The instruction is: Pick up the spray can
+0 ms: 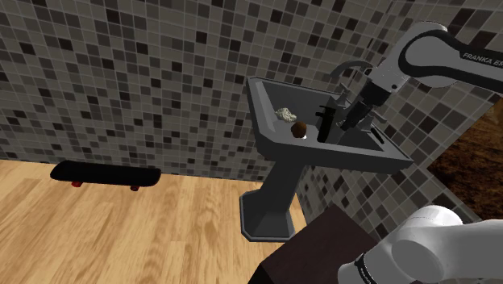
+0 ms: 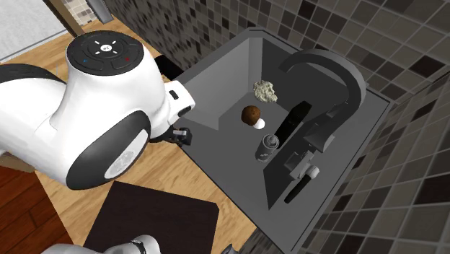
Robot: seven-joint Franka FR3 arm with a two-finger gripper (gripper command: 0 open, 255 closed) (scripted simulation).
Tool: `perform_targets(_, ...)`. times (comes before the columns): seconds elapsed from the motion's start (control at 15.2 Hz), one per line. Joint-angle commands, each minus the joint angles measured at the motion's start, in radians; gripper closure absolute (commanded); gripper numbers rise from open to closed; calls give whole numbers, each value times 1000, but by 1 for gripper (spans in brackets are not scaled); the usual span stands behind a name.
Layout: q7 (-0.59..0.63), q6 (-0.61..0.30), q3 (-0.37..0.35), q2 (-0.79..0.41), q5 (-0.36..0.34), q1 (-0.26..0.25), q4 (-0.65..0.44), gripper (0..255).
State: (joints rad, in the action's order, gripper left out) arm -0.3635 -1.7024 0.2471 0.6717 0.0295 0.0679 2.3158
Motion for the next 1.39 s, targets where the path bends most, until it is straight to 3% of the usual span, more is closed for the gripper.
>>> perform_targets(0.0, -42, -37, 43, -42, -8, 8, -13, 0)
perform_targets(0.4, -168, -141, 174, -183, 0, 17, -67, 0)
perform_targets(0.73, -290, -211, 288, -328, 53, 12, -143, 0)
perform_targets(0.99, -404, -248, 379, -467, 136, 5, -227, 0)
perform_targets(1.32, -567, -251, 472, -677, 301, 24, -362, 0)
